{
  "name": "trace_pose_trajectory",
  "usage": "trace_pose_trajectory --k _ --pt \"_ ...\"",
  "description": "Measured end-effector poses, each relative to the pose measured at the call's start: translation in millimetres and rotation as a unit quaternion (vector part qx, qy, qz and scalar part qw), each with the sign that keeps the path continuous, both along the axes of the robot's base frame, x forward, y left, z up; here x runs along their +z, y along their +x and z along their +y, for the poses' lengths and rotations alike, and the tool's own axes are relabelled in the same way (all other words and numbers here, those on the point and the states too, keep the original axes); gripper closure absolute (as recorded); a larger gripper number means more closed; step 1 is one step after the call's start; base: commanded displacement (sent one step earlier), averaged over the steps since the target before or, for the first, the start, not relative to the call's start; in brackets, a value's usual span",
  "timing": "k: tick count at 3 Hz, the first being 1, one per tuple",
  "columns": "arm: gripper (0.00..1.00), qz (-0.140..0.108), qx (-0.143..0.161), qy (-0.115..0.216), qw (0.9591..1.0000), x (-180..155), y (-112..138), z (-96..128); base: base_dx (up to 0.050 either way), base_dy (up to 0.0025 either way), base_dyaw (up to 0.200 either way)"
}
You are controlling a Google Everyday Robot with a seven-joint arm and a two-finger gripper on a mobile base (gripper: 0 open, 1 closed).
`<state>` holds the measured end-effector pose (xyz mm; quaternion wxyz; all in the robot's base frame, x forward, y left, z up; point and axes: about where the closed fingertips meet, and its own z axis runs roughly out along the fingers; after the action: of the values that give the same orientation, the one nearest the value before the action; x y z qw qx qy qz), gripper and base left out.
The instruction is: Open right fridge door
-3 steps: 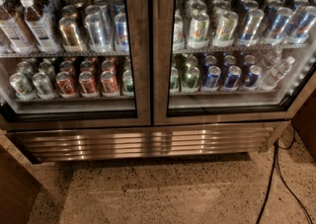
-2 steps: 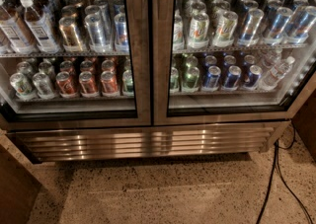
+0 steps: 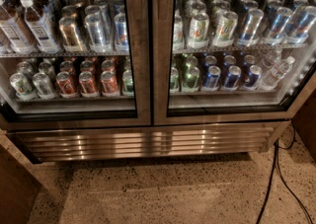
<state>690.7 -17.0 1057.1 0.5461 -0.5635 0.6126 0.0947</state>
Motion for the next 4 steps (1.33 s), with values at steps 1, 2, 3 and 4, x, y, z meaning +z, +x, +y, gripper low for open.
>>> trace_pose_trajectory --k 1,2,3,4 --pt "1.00 0.002 0.002 0.001 1.0000 -0.3 -1.7 -1.4 0.000 0.00000 0.000" --pt "1.00 0.006 0.000 0.000 1.0000 -0.4 -1.3 -4.0 0.000 0.00000 0.000" --pt "1.00 0.006 0.000 0.000 1.0000 -0.4 -1.3 -4.0 0.000 0.00000 0.000" --pt "1.00 -0.010 0.002 -0.001 0.9999 0.5 0.3 -3.6 0.000 0.00000 0.000"
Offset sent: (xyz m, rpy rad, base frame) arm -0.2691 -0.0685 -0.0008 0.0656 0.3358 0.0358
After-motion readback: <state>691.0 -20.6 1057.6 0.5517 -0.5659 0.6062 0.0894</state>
